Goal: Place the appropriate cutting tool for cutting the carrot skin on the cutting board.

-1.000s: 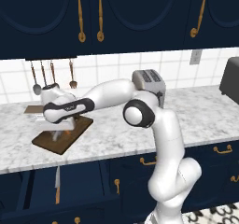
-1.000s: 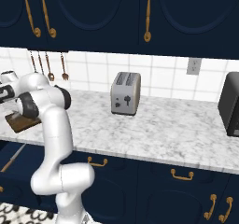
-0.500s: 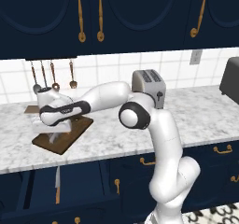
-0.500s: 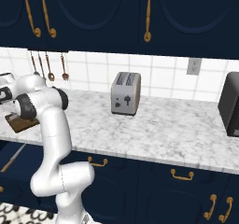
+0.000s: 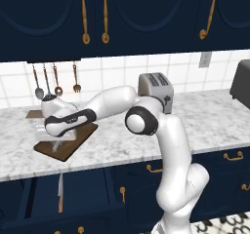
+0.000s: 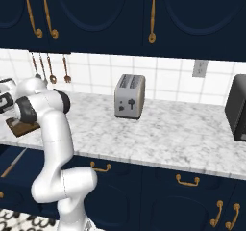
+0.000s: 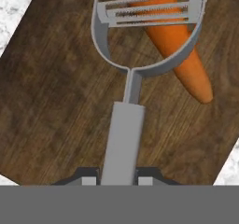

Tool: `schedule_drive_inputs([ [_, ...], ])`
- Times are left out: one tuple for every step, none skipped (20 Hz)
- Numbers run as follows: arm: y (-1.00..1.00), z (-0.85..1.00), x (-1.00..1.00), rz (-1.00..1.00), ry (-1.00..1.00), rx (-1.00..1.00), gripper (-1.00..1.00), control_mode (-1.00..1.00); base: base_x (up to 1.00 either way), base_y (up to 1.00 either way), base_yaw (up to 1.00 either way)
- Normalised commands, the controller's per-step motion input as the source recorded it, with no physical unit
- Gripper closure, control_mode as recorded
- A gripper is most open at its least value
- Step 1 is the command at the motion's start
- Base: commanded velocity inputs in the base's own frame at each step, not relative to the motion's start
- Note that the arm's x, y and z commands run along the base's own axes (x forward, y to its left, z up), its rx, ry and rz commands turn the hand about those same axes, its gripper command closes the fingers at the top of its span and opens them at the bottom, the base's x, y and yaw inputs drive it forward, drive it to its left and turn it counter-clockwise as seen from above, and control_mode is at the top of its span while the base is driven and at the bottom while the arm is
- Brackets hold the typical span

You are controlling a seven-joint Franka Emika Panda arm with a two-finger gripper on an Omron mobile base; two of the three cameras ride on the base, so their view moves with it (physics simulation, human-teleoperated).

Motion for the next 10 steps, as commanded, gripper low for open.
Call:
schedule_drive_inputs([
  [-0.41, -0.49, 0.33, 0.0, -0.04, 0.08, 1.0, -1.0, 0.0, 0.0, 0.0],
  [-0.33, -0.52, 0.24, 0.0, -0.03, 0.07, 1.0, -1.0, 0.0, 0.0, 0.0],
  [-0.2, -0.49, 0.14, 0.0, -0.02, 0.05, 1.0, -1.0, 0.0, 0.0, 0.0],
  [-0.16, -0.51, 0.14, 0.0, -0.02, 0.03, 1.0, -1.0, 0.0, 0.0, 0.0],
  [-0.09, -0.56, 0.11, 0.0, -0.01, 0.01, 1.0, -1.0, 0.0, 0.0, 0.0],
  [0.0, -0.58, 0.24, 0.0, 0.0, 0.0, -1.0, -1.0, 0.0, 0.0, 0.0],
  [0.0, -0.49, 0.21, 0.0, 0.0, 0.0, -1.0, -1.0, 0.0, 0.0, 0.0],
  [0.0, -0.17, 0.0, 0.0, 0.03, 0.04, -1.0, -1.0, 0.0, 0.0, 0.0],
  [0.0, 0.0, 0.0, 0.0, 0.06, 0.04, -1.0, -1.0, 0.0, 0.0, 0.0],
  [0.0, 0.0, 0.0, 0.0, 0.09, 0.04, -1.0, -1.0, 0.0, 0.0, 0.0],
])
